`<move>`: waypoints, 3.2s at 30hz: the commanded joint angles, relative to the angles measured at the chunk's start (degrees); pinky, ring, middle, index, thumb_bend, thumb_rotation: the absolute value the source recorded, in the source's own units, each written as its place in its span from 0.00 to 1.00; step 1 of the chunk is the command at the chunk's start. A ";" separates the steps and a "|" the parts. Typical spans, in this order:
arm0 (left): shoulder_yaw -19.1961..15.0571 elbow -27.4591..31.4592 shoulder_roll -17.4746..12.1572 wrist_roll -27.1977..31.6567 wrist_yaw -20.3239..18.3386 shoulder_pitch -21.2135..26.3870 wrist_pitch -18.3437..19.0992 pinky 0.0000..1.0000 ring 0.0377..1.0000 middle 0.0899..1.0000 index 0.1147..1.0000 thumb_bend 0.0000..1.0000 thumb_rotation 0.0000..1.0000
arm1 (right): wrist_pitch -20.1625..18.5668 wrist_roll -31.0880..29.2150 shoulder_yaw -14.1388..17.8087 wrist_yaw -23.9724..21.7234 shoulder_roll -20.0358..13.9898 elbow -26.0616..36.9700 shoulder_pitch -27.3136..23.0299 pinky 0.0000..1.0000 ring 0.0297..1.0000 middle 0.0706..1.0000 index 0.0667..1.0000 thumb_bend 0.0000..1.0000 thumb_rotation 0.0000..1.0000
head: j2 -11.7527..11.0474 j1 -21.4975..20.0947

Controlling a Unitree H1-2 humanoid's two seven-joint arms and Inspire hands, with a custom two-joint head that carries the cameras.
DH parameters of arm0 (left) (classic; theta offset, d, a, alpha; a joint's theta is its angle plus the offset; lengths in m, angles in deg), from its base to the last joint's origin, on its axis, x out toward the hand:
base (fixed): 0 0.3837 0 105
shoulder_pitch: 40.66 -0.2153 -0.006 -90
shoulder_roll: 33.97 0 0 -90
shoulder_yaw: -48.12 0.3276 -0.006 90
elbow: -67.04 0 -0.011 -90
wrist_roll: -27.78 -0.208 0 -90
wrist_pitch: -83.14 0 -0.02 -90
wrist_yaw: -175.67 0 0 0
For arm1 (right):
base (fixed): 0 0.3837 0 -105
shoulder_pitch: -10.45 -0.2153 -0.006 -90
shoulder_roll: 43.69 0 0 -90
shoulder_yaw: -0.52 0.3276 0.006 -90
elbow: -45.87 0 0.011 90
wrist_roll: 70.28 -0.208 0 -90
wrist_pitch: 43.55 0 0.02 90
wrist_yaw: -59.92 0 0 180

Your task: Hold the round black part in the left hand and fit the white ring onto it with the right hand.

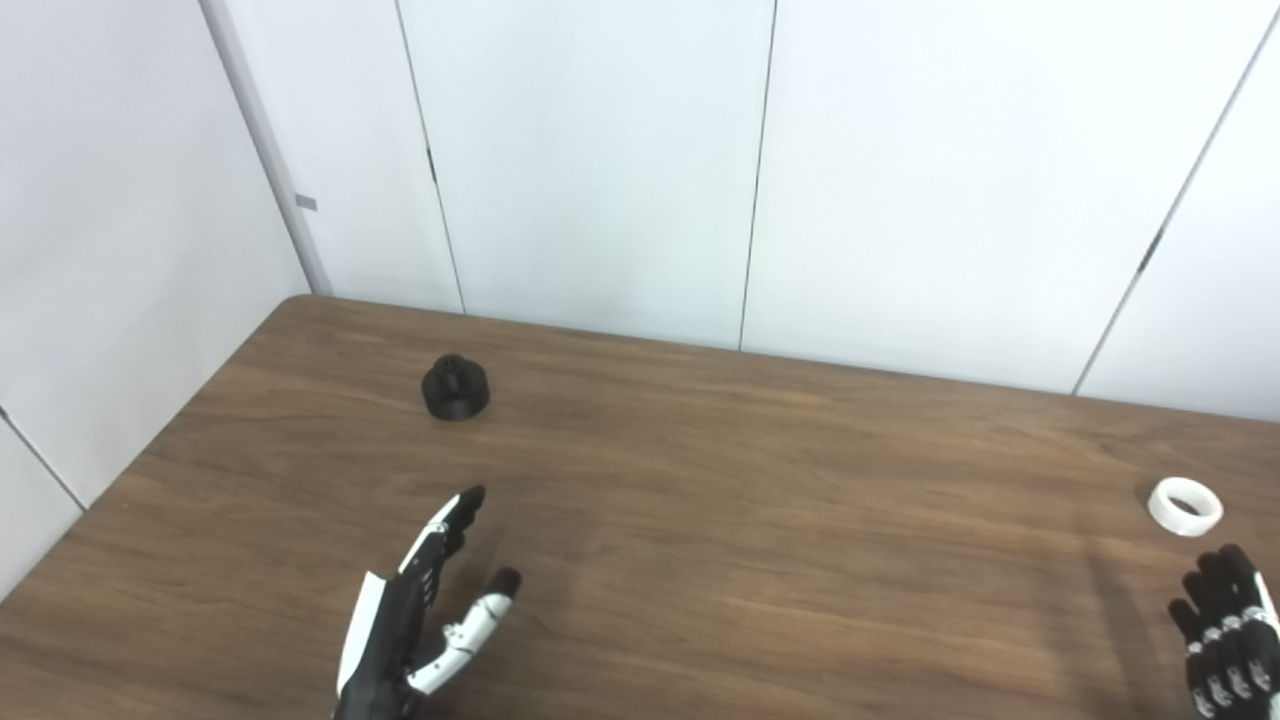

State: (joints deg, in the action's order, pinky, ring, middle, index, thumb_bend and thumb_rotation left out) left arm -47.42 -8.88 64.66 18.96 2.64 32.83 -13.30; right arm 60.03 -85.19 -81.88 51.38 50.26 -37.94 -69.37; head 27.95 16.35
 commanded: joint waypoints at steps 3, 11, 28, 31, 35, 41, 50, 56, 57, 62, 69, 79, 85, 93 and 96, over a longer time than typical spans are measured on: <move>-2.27 2.67 -0.05 -5.25 2.81 4.63 4.95 0.89 0.90 0.89 0.87 0.73 0.17 | -0.23 0.17 -0.15 -0.23 0.97 -5.15 3.40 1.00 1.00 1.00 1.00 0.49 1.00 | 0.17 0.07; -4.66 6.57 -4.87 -14.99 1.09 12.37 18.45 0.95 0.92 0.88 0.81 0.88 0.23 | -0.14 0.06 -0.03 -0.03 1.55 -5.22 3.38 1.00 1.00 0.99 1.00 0.49 1.00 | 0.41 -0.09; -4.95 -6.79 -14.63 -21.10 1.49 26.71 25.39 0.88 0.93 0.89 0.80 0.90 0.28 | -0.81 0.25 -0.03 0.10 1.94 -4.78 3.47 1.00 1.00 0.98 1.00 0.50 1.00 | 0.50 -0.15; -4.91 -10.20 -15.84 -20.72 1.25 28.82 25.53 0.88 0.95 0.90 0.80 0.91 0.28 | -0.89 0.47 -0.07 0.16 1.92 -4.78 3.49 1.00 1.00 0.99 1.00 0.50 1.00 | 0.55 -0.16; -3.60 -14.24 -17.46 -21.59 0.76 31.34 26.34 0.94 0.97 0.91 0.81 0.92 0.30 | -0.93 0.68 -0.13 0.18 1.92 -4.83 3.53 1.00 1.00 0.99 1.00 0.51 1.00 | 0.65 -0.23; -0.64 -20.82 -19.59 -23.09 1.07 35.08 26.21 1.00 0.95 0.90 0.79 0.93 0.32 | -0.49 0.74 -0.17 0.26 2.21 -4.71 3.58 1.00 0.99 0.98 1.00 0.50 1.00 | 0.71 -0.40; 3.25 -29.14 -21.77 -23.25 -0.78 40.18 28.28 1.00 0.97 0.92 0.80 0.96 0.36 | 0.09 1.17 -0.24 0.16 2.13 -5.07 3.53 1.00 0.99 0.98 1.00 0.51 1.00 | 0.78 -0.66; 4.21 -35.41 -22.64 -21.01 -1.11 43.24 25.78 1.00 0.98 0.92 0.78 1.00 0.38 | 0.02 1.62 -0.26 0.36 2.27 -5.12 3.52 1.00 0.99 0.97 1.00 0.51 1.00 | 0.63 -0.93; 4.37 -36.03 -22.75 -20.69 -1.36 43.57 25.74 1.00 0.98 0.93 0.79 1.00 0.37 | 0.05 1.65 -0.25 0.34 2.29 -5.14 3.53 1.00 0.99 0.98 1.00 0.52 1.00 | 0.63 -0.93; 5.46 -39.38 -23.26 -19.70 -1.77 45.28 25.31 1.00 0.98 0.93 0.79 1.00 0.38 | -0.16 1.41 -0.16 0.49 2.65 -4.87 3.60 1.00 0.98 0.97 1.00 0.51 1.00 | 0.55 -1.10; 6.16 -43.51 -23.31 -18.85 -1.70 47.48 24.45 1.00 1.00 0.93 0.79 1.00 0.39 | -0.66 1.24 -0.17 0.49 2.72 -4.69 3.68 1.00 0.98 0.97 1.00 0.52 1.00 | 0.43 -1.37; 7.08 -43.66 -22.91 -17.93 -3.51 48.73 25.83 1.00 1.00 0.93 0.80 1.00 0.38 | -0.60 1.93 -0.22 0.88 2.99 -4.44 3.79 1.00 0.97 0.96 0.99 0.52 1.00 | 0.53 -1.65; 7.13 -43.26 -22.58 -17.48 -3.34 48.70 26.27 1.00 1.00 0.93 0.79 0.99 0.35 | -0.81 1.70 -0.20 0.88 3.08 -4.39 3.87 1.00 0.97 0.96 0.99 0.53 1.00 | 0.62 -1.75; 7.35 -43.28 -22.73 -17.57 -3.06 48.56 26.28 1.00 0.99 0.91 0.76 0.97 0.31 | -0.60 1.85 -0.14 0.91 3.01 -4.65 3.85 1.00 0.97 0.96 0.99 0.54 1.00 | 0.62 -1.75; 7.20 -43.35 -22.65 -17.54 -2.50 48.47 25.89 1.00 0.99 0.90 0.72 0.96 0.29 | -0.83 2.00 -0.18 1.04 3.04 -4.38 3.93 1.00 0.97 0.96 0.99 0.54 1.00 | 0.62 -1.75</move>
State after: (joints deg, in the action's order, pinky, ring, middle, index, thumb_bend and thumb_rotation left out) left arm -40.10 -53.73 43.45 1.33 -0.69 78.81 13.06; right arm 59.35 -83.20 -81.28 52.03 50.86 -37.60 -69.16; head 28.56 14.59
